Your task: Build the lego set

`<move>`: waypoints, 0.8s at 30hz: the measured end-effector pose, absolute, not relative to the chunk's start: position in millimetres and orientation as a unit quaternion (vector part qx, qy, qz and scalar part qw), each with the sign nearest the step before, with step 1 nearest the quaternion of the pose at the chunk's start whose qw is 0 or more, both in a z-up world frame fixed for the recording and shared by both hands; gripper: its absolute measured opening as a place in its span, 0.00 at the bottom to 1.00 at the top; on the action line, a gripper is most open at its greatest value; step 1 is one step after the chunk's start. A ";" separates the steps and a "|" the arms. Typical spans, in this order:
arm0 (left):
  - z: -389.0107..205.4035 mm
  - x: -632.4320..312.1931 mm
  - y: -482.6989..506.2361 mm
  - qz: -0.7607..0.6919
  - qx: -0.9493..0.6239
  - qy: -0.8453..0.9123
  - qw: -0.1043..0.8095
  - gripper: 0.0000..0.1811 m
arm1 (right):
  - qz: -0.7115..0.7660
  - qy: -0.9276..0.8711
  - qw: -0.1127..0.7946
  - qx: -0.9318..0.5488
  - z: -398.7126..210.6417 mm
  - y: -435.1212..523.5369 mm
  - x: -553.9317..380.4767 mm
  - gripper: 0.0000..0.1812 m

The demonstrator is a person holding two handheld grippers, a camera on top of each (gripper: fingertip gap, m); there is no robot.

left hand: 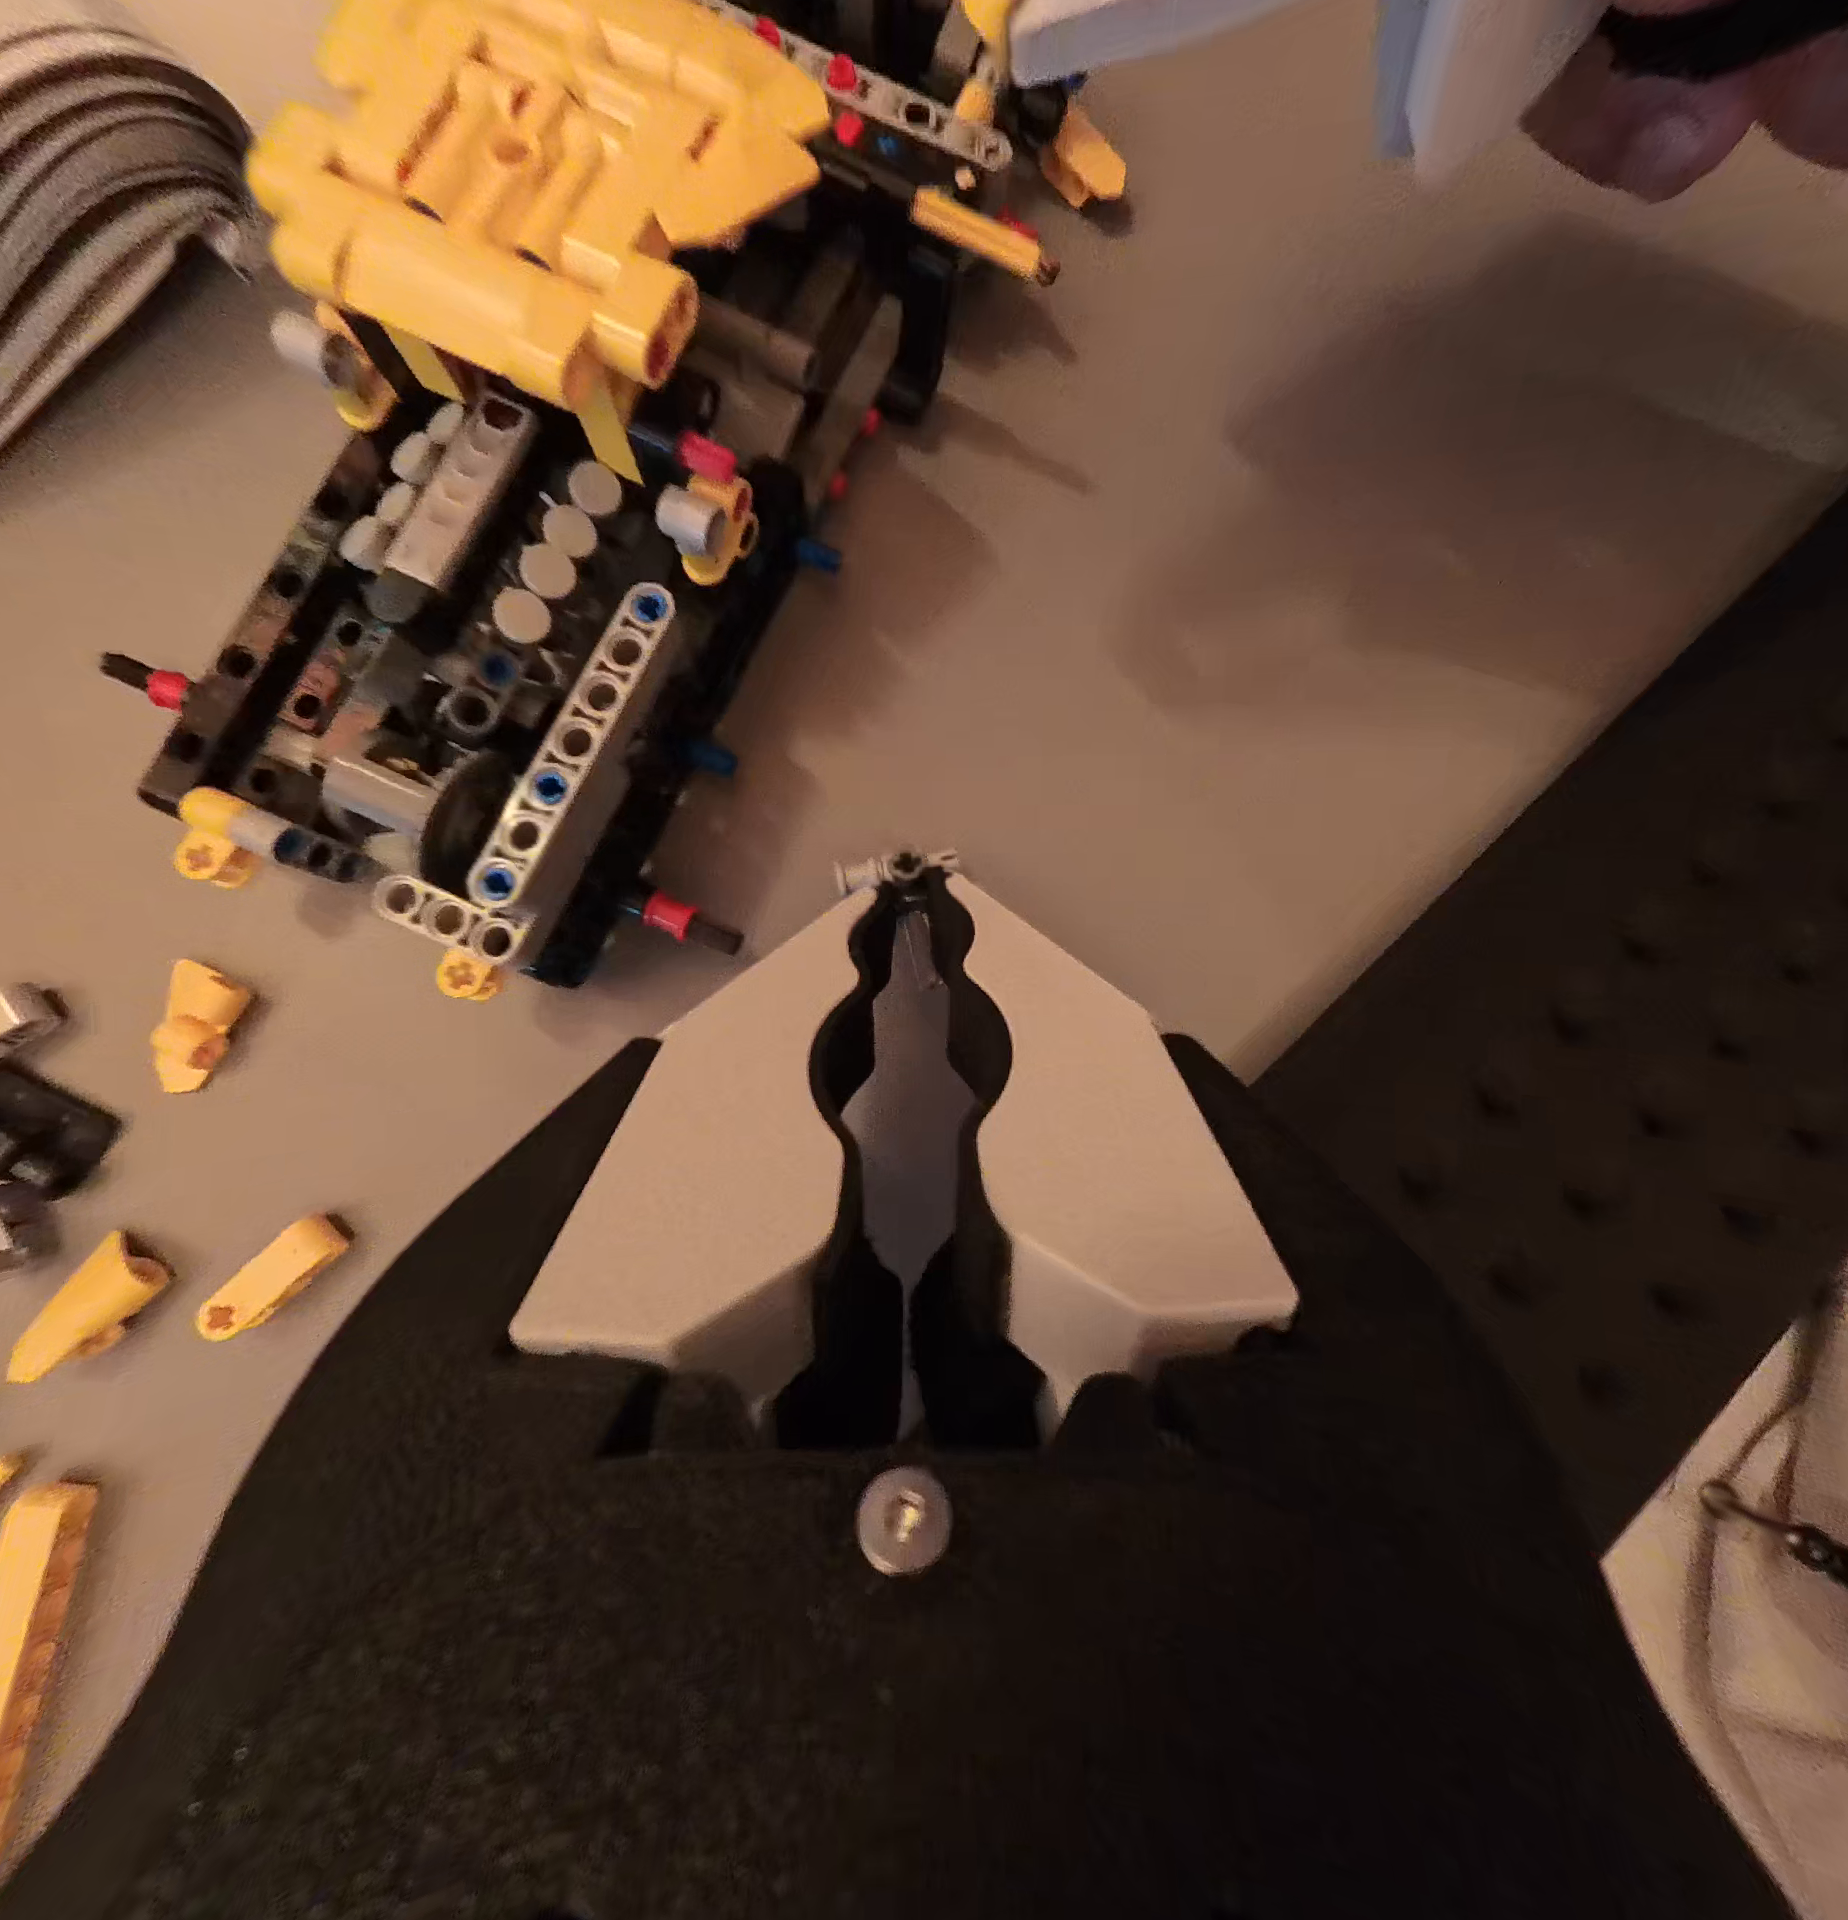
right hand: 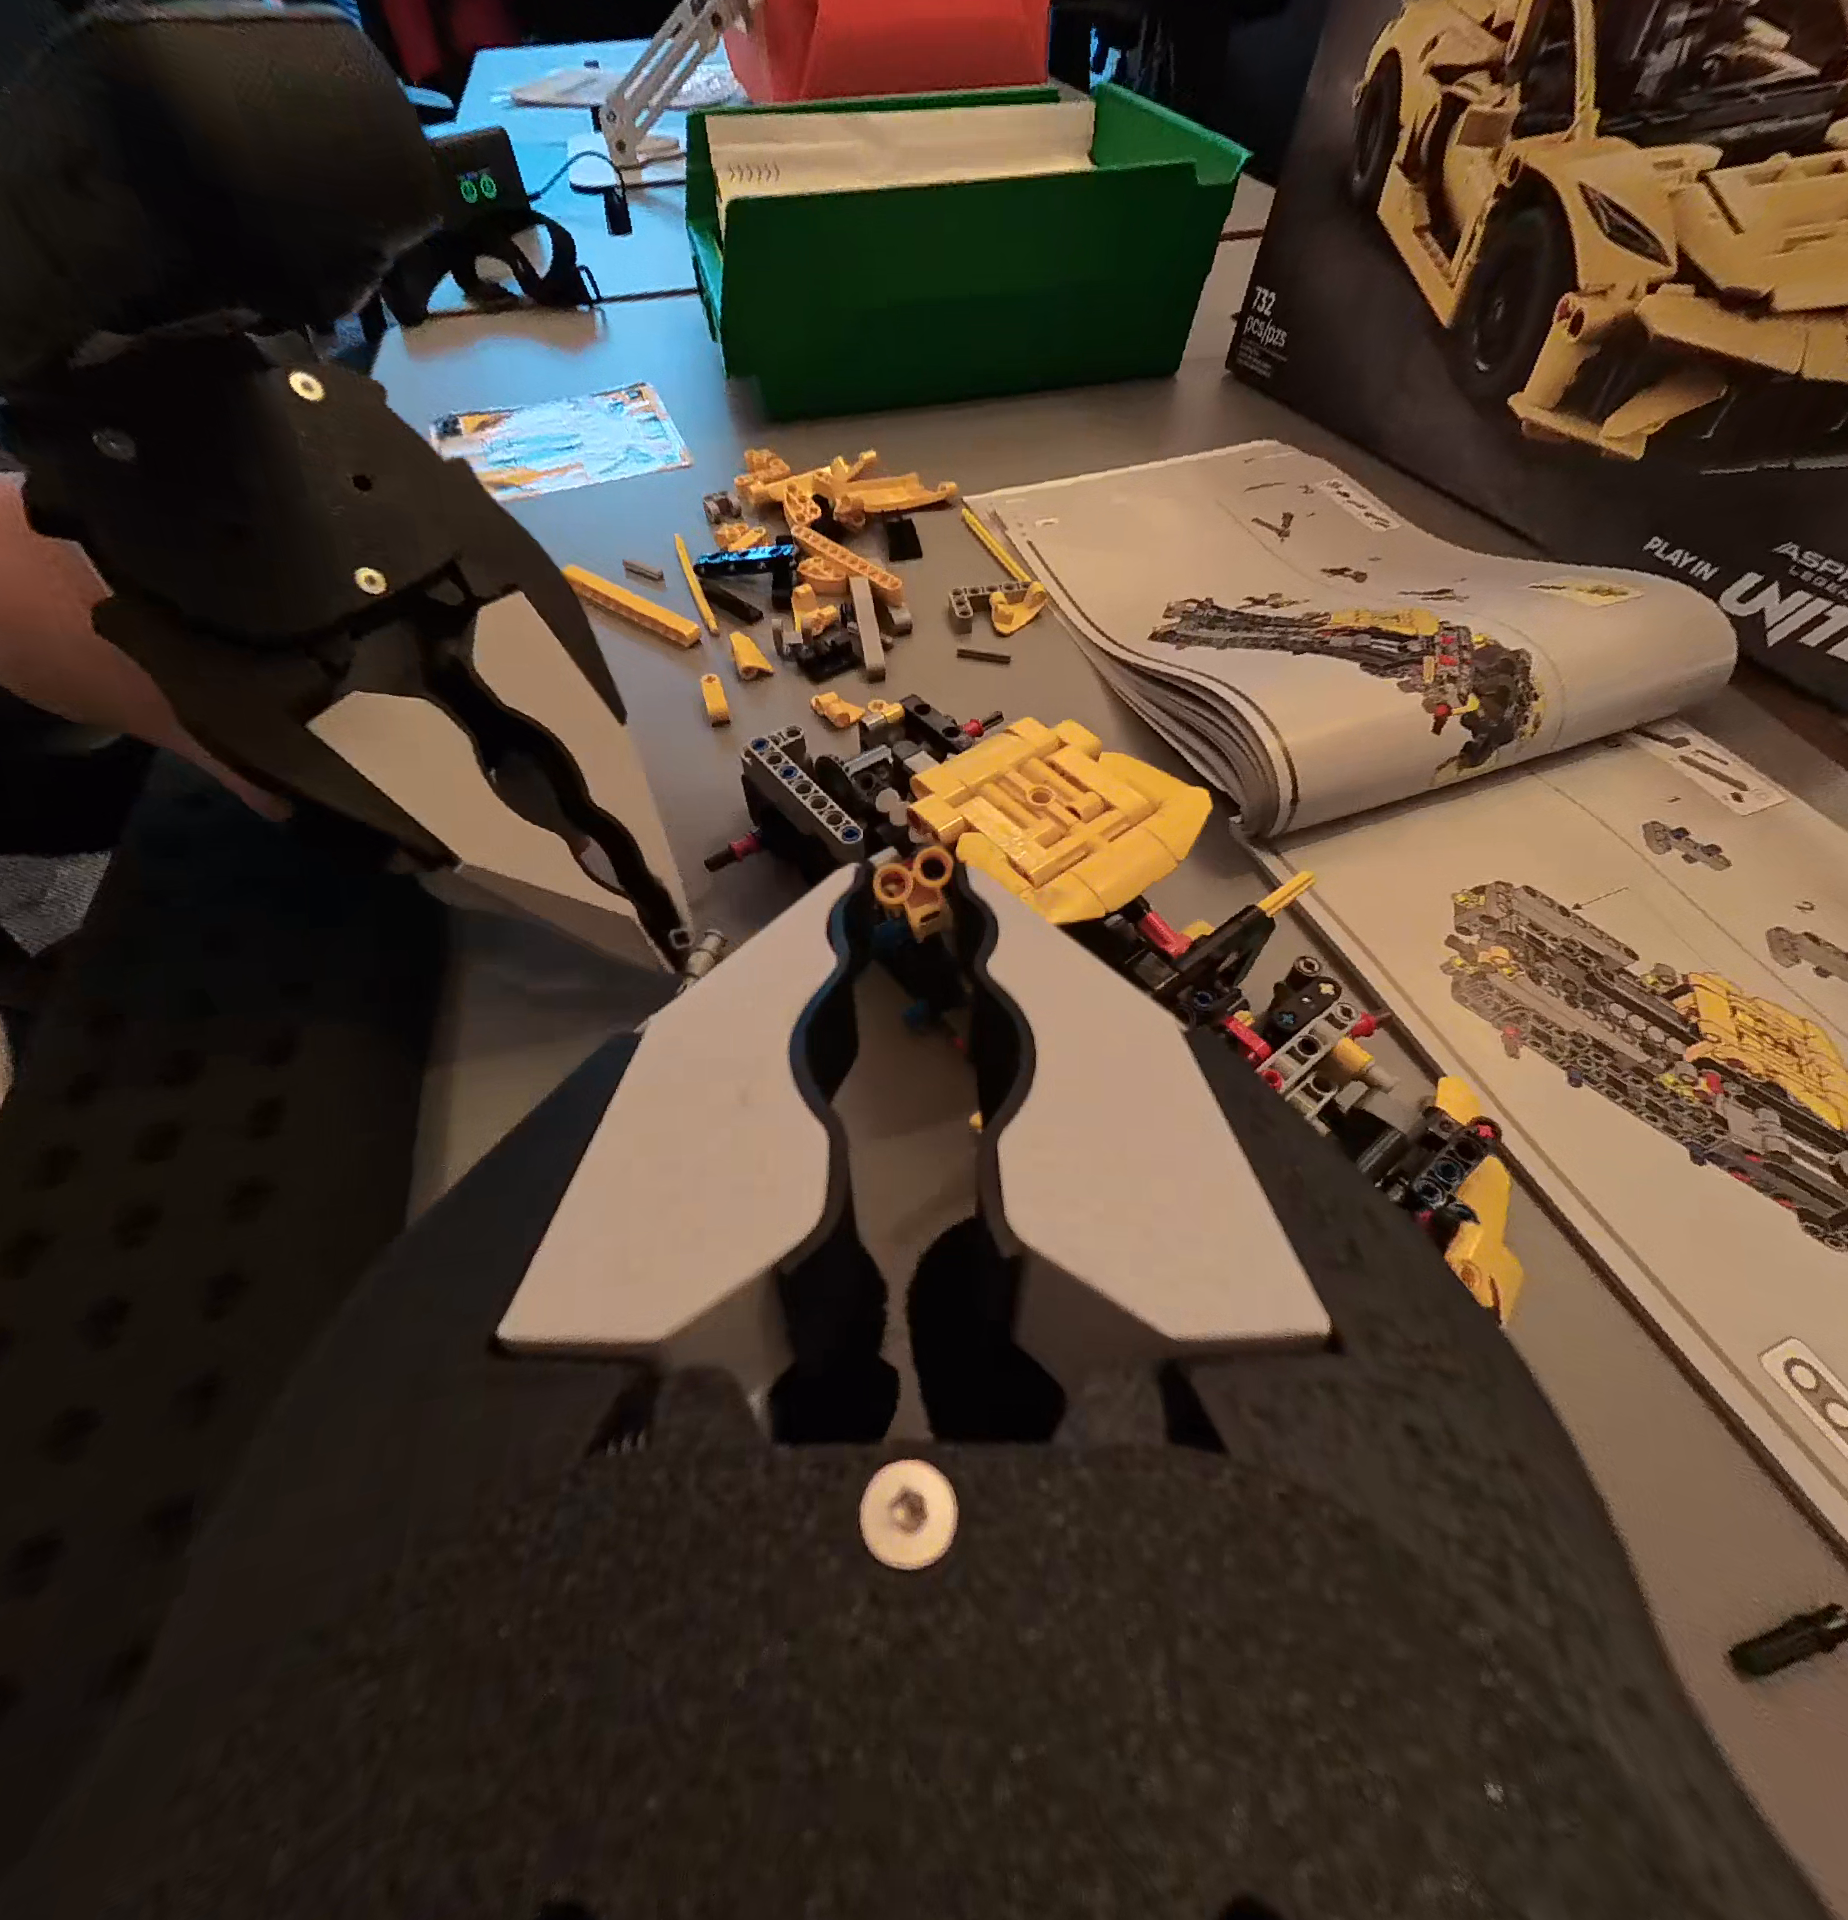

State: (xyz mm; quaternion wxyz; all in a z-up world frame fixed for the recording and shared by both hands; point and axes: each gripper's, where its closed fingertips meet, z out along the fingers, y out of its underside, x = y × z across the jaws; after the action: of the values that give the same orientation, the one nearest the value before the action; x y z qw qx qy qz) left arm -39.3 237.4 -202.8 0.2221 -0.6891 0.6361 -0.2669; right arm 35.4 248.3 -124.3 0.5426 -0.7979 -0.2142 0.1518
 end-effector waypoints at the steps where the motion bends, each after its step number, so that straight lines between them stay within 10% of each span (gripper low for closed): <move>1: -206.3 -40.0 235.8 -0.261 -0.689 0.640 0.219 0.04 | 0.147 -0.215 0.542 -0.799 -124.9 248.4 36.2 0.08; 11: -208.3 -45.8 239.9 -0.234 -0.670 0.660 0.247 0.17 | 0.150 -0.218 0.530 -0.806 -128.0 245.4 39.5 0.08; 24: -211.4 -36.6 235.0 -0.265 -0.644 0.679 0.231 0.11 | 0.159 -0.222 0.519 -0.810 -132.3 243.9 38.2 0.08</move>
State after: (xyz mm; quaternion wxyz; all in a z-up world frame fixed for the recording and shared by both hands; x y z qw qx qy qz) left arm -36.6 235.0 -211.4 0.2313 -0.6445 0.6789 -0.2650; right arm 38.2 243.9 -132.3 0.5193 -0.8098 -0.2218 0.1593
